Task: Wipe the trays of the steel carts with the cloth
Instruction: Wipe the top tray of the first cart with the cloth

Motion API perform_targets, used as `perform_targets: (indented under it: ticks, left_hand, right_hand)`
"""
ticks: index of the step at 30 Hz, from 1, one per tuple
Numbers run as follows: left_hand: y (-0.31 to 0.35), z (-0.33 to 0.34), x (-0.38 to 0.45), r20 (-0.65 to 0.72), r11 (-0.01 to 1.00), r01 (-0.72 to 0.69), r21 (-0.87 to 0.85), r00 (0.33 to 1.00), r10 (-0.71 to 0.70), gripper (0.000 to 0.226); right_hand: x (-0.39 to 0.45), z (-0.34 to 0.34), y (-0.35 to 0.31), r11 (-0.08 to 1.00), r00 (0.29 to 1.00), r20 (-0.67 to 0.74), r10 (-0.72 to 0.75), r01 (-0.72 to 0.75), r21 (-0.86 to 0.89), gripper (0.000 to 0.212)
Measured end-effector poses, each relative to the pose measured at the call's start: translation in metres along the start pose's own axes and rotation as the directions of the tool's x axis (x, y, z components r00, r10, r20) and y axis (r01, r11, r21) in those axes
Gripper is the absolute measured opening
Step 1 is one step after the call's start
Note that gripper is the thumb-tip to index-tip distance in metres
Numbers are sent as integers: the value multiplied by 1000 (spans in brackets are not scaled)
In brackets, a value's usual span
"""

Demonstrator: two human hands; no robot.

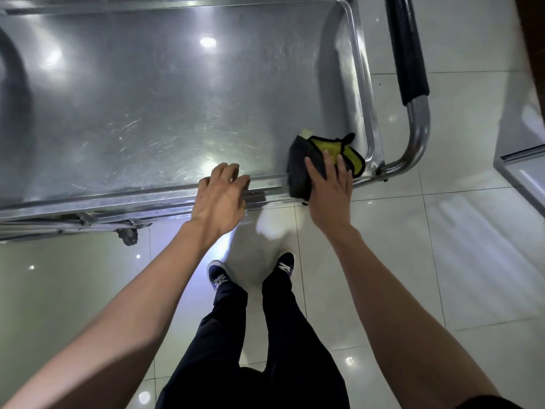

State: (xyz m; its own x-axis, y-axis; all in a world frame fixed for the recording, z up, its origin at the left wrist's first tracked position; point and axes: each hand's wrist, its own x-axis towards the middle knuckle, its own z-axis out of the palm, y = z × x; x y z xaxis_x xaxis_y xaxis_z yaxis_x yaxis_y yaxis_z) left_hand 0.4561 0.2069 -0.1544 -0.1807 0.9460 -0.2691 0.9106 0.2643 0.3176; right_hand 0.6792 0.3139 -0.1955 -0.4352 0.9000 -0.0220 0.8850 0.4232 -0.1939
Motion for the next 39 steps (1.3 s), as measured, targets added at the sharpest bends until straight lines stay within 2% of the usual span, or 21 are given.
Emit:
perform_targets:
  ticks: [5,11,21,25,29,36,39]
  left_hand:
    - [37,3,19,-4,998,-63,-6,998,63,37]
    - [75,2,42,16,995,-94,10,995,94,42]
    - [88,-3,70,29,1000,-23,18,999,23,22]
    - [85,-12,92,20,1000,-6,20,1000,5,27]
    - [74,-28,133,0,998,-53,42,999,53,41]
    - [45,-55,231,75,986,-97,135,993,87,59]
    - [37,-64,261,94,990,-51,134,995,39,65]
  right_hand:
    - [9,-16,43,994,993,59,105,-105,-4,76]
    - [12,-16,39,990,987,74,143,-144,7,68]
    - [27,-22,45,996,986,139,88,-88,-5,71]
    - [40,-23,44,996,984,153,92,-90,-19,67]
    - [68,-22,43,996,985,148,93,-94,-2,62]
    - [123,-24,34,990,978,156,142,-140,-23,59]
    - [148,-23,31,989,978,148,147,-150,5,59]
